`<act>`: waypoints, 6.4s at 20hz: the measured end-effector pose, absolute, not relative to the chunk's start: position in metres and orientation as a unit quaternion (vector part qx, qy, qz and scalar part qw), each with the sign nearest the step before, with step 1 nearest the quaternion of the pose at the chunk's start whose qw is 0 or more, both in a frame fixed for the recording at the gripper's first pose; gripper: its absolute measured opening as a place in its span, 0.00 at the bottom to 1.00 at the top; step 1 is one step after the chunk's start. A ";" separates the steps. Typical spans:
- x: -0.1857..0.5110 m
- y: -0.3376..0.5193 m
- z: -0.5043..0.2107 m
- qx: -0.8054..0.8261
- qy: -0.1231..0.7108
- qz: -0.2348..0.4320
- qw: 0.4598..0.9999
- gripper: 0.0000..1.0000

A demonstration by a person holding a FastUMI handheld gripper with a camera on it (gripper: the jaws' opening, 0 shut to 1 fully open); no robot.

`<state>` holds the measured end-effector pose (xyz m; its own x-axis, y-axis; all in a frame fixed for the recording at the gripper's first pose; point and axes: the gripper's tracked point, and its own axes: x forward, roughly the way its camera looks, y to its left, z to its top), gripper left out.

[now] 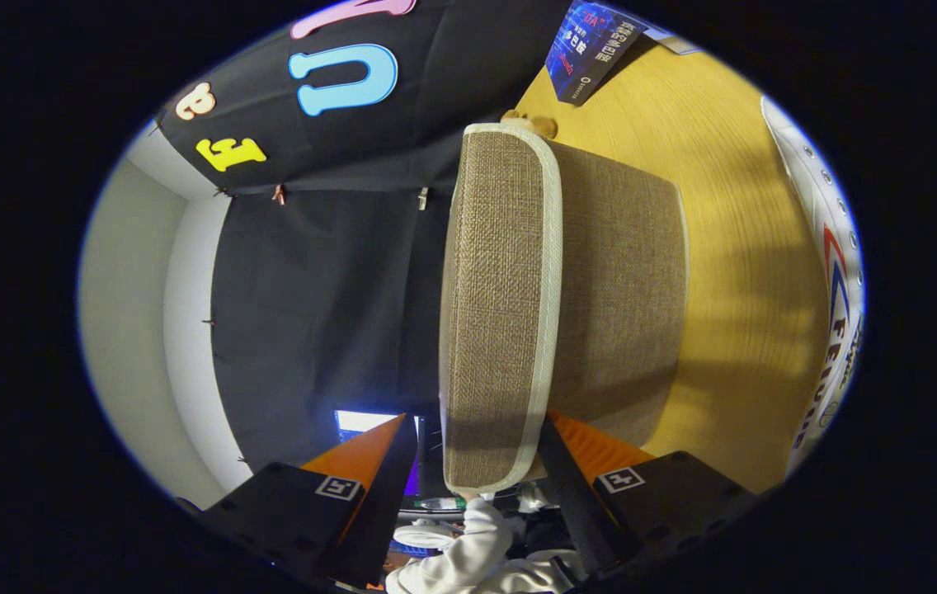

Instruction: Open the storage box then place both shoes into the box .Put the left shoe in first, then the right shoe, with the right side of both shoes facing outward in a uniform manner.

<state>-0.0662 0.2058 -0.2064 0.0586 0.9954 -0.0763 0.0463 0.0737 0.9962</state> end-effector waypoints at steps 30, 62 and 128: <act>-0.027 0.256 -0.070 0.558 0.479 0.378 0.562 0.05; -0.004 0.493 -0.095 0.370 0.493 0.300 0.728 0.95; 0.016 0.032 -0.264 0.217 0.491 0.103 0.837 0.05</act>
